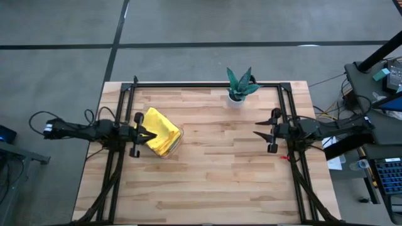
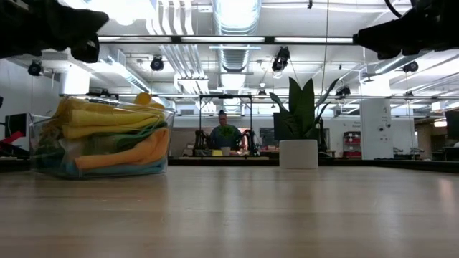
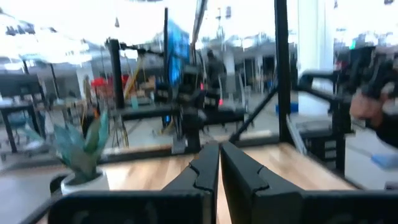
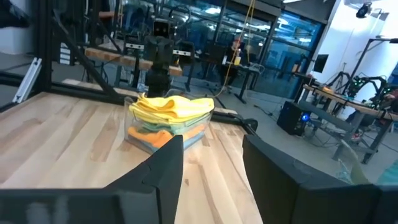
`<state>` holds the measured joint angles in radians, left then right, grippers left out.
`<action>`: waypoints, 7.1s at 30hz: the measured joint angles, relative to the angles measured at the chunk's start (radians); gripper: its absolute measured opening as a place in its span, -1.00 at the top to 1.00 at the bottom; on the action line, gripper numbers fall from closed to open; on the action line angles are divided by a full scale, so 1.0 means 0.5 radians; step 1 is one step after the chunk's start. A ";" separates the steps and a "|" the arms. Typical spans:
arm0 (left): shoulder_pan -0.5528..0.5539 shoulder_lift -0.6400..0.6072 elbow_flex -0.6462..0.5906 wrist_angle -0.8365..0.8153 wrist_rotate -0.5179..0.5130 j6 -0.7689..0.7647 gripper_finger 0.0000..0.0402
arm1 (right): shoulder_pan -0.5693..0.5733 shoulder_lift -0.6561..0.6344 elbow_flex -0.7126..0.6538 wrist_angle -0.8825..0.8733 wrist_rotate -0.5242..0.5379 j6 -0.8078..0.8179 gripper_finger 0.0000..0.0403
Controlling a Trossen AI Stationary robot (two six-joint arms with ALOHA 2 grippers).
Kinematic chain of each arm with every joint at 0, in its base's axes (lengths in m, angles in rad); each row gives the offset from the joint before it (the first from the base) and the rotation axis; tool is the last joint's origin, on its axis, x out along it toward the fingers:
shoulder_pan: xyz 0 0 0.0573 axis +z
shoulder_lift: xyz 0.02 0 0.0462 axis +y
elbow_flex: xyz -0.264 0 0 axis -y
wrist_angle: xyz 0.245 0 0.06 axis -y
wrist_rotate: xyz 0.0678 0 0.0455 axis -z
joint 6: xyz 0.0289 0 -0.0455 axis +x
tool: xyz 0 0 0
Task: Fold microfiber towels
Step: Return to Home Position
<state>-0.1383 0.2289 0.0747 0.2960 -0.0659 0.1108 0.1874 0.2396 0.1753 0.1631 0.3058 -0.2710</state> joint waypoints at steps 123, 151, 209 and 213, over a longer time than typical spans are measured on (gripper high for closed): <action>-0.001 -0.289 -0.141 -0.310 0.027 -0.103 0.98 | -0.001 -0.434 -0.265 -0.361 0.647 0.192 0.60; -0.001 -0.289 -0.141 -0.310 0.027 -0.104 0.98 | -0.001 -0.434 -0.265 -0.361 0.647 0.192 0.58; 0.000 -0.289 -0.141 -0.311 0.027 -0.104 0.98 | -0.001 -0.434 -0.265 -0.361 0.647 0.192 0.58; 0.000 -0.289 -0.141 -0.311 0.026 -0.104 0.98 | -0.001 -0.434 -0.265 -0.361 0.647 0.192 0.57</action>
<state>-0.1384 0.0845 0.0044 0.1406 -0.0528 0.0589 0.1871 0.0227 0.0429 -0.0173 0.6292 -0.1749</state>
